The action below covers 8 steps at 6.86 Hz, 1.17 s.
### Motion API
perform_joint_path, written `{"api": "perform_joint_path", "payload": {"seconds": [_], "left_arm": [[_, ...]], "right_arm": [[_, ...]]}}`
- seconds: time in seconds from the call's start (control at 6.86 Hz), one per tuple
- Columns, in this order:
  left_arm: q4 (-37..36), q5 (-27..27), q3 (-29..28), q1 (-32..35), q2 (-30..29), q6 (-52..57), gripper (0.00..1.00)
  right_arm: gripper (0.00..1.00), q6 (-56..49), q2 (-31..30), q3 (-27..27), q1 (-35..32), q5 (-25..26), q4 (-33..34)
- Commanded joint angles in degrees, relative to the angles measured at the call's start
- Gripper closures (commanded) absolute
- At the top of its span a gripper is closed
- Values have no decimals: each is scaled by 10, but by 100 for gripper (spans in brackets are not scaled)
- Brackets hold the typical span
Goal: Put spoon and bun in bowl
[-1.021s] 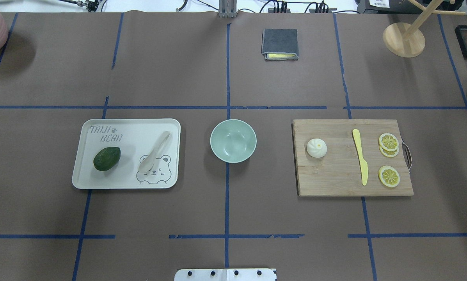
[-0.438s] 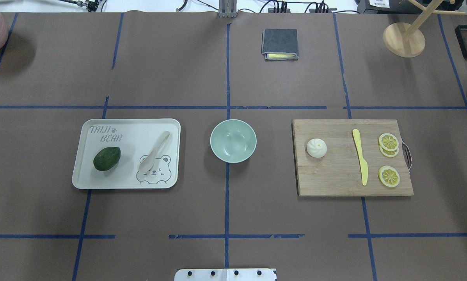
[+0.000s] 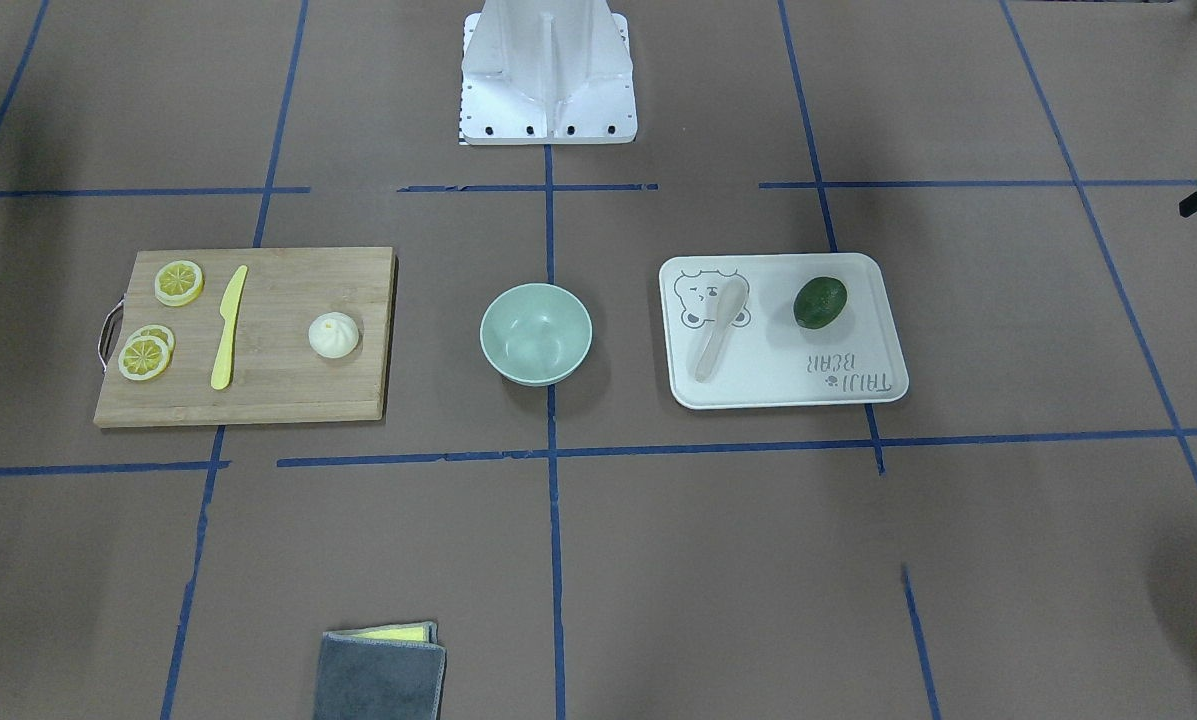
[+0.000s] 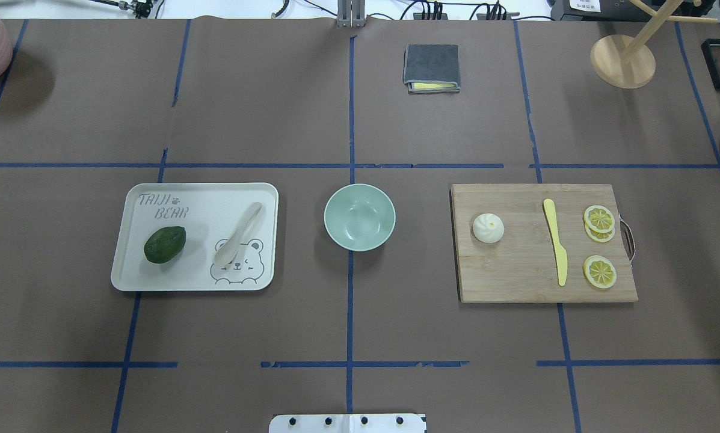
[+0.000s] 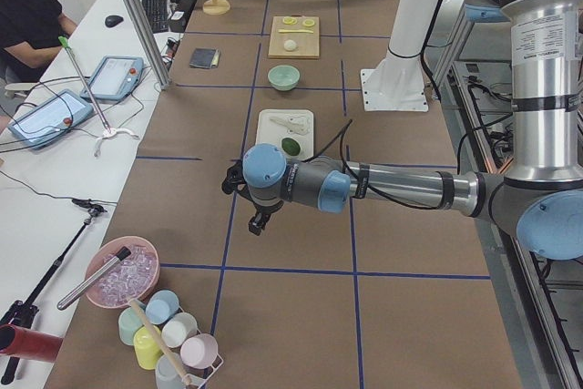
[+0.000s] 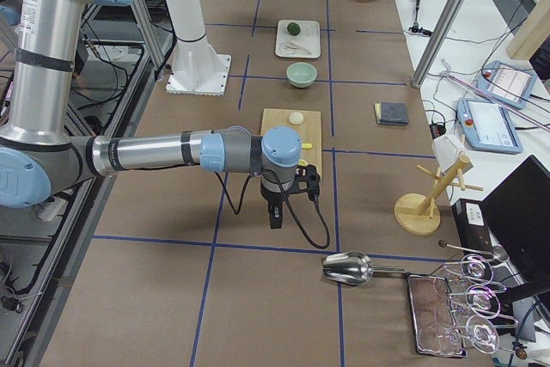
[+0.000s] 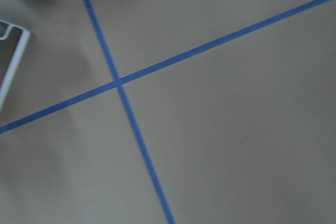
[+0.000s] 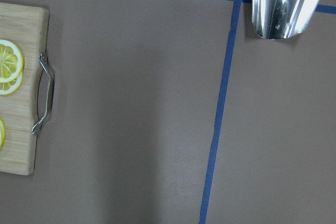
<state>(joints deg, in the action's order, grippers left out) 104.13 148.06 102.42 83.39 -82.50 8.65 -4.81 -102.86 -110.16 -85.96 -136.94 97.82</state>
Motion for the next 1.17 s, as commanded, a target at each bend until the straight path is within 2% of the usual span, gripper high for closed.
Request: {"api": "perform_joint_path", "payload": {"seconds": [0.0,0.15,0.29,0.44,0.58,0.73,0.88,1.02], "left_arm": [[138,-4,11,-98,-3,-139,0],[196,-49,18,-148,-19,-215,0],[217,-83,21,-215,-59,-291,0],[217,-154,22,-289,-112,-373,0],[211,-217,16,-352,-171,-422,0],[168,-259,-2,-416,-224,-432,0],[100,-312,-12,-449,-277,-435,0],[91,-360,-39,-480,-311,-432,0]], "right_arm": [[0,1,1,0,0,-14,0],[0,1,1,0,1,-23,0],[0,1,2,0,2,-28,0],[0,1,1,1,2,-52,1],[0,1,1,3,4,-100,1],[0,1,0,3,4,-120,0],[0,1,1,3,4,-119,-1],[0,1,1,2,4,-119,-1]]}}
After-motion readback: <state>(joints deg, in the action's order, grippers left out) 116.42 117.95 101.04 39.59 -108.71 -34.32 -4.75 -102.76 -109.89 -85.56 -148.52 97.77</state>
